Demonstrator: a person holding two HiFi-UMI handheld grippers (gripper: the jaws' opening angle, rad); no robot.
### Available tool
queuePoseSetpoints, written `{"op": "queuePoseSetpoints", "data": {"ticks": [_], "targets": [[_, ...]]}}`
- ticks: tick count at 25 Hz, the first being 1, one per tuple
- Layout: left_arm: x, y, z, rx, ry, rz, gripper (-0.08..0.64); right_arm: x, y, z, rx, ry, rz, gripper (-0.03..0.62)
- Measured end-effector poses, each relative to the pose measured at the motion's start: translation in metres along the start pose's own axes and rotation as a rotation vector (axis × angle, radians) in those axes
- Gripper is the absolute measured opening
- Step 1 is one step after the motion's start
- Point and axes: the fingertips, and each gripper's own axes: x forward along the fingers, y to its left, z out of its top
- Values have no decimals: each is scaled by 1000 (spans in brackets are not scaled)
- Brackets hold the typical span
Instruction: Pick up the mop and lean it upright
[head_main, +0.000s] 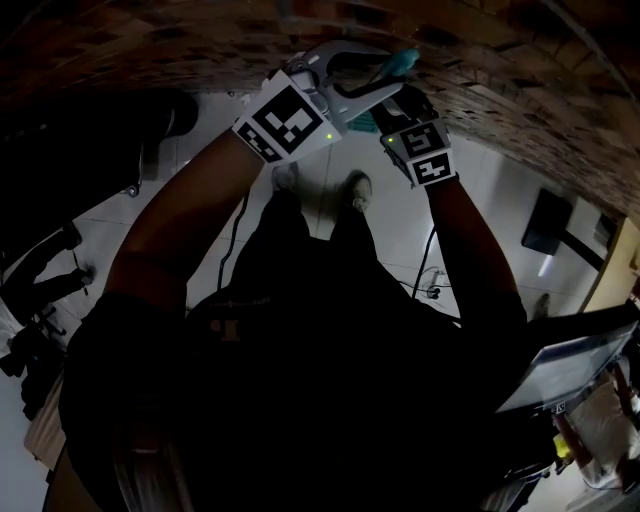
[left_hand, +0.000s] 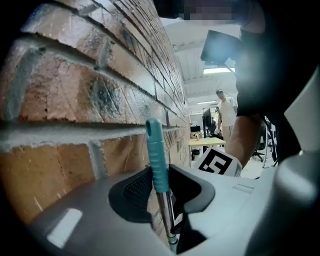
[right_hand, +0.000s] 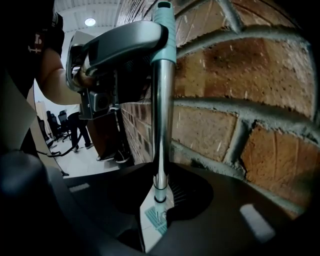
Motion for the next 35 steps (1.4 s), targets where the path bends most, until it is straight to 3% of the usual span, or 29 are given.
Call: {"op": "queuePoseSetpoints", "data": {"ticks": [6, 15, 21, 26, 35], "targets": [[2, 0, 0, 18, 17, 17, 103, 0, -3, 0, 2, 16, -20, 110], [3, 3, -7, 18, 80, 152, 107, -4, -9, -4, 71, 29, -38, 147], [0, 2, -6, -27, 71, 145, 121, -12, -10, 0, 86, 7, -59, 152], [-1, -3, -8, -66, 80, 130, 194, -16, -10, -8, 101, 21, -64, 152], [-11, -2, -5, -84, 87, 165, 227, -30, -12, -7, 104, 9, -89, 152]]}}
